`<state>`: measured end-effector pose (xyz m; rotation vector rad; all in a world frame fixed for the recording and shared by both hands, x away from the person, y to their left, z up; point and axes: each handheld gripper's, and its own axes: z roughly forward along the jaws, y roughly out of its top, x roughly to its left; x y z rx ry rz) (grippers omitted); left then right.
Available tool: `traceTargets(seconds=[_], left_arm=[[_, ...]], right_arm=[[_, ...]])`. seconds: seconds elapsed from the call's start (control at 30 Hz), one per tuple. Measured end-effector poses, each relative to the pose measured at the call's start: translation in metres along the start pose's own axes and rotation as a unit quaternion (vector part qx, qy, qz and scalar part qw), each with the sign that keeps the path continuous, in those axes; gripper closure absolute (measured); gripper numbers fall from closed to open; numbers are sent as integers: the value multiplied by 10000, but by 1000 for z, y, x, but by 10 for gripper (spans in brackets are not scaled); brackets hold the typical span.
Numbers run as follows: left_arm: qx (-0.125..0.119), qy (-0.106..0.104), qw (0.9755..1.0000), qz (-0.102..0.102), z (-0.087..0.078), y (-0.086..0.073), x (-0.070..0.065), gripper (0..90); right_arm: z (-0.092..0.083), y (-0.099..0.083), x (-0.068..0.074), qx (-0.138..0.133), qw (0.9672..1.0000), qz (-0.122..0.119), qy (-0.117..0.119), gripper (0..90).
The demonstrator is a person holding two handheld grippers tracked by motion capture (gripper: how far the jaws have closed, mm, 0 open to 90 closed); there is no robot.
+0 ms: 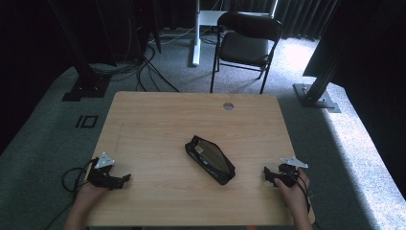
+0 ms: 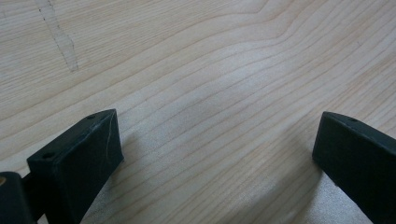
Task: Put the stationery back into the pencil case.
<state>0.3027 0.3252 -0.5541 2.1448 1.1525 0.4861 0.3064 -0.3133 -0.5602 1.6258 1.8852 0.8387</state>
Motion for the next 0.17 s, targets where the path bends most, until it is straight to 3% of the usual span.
traceTargets(seconds=[0.17], left_arm=[[-4,-1,10000,-2,0,0,0,16]], right_arm=[[0,0,0,0,10000,7,2,134]])
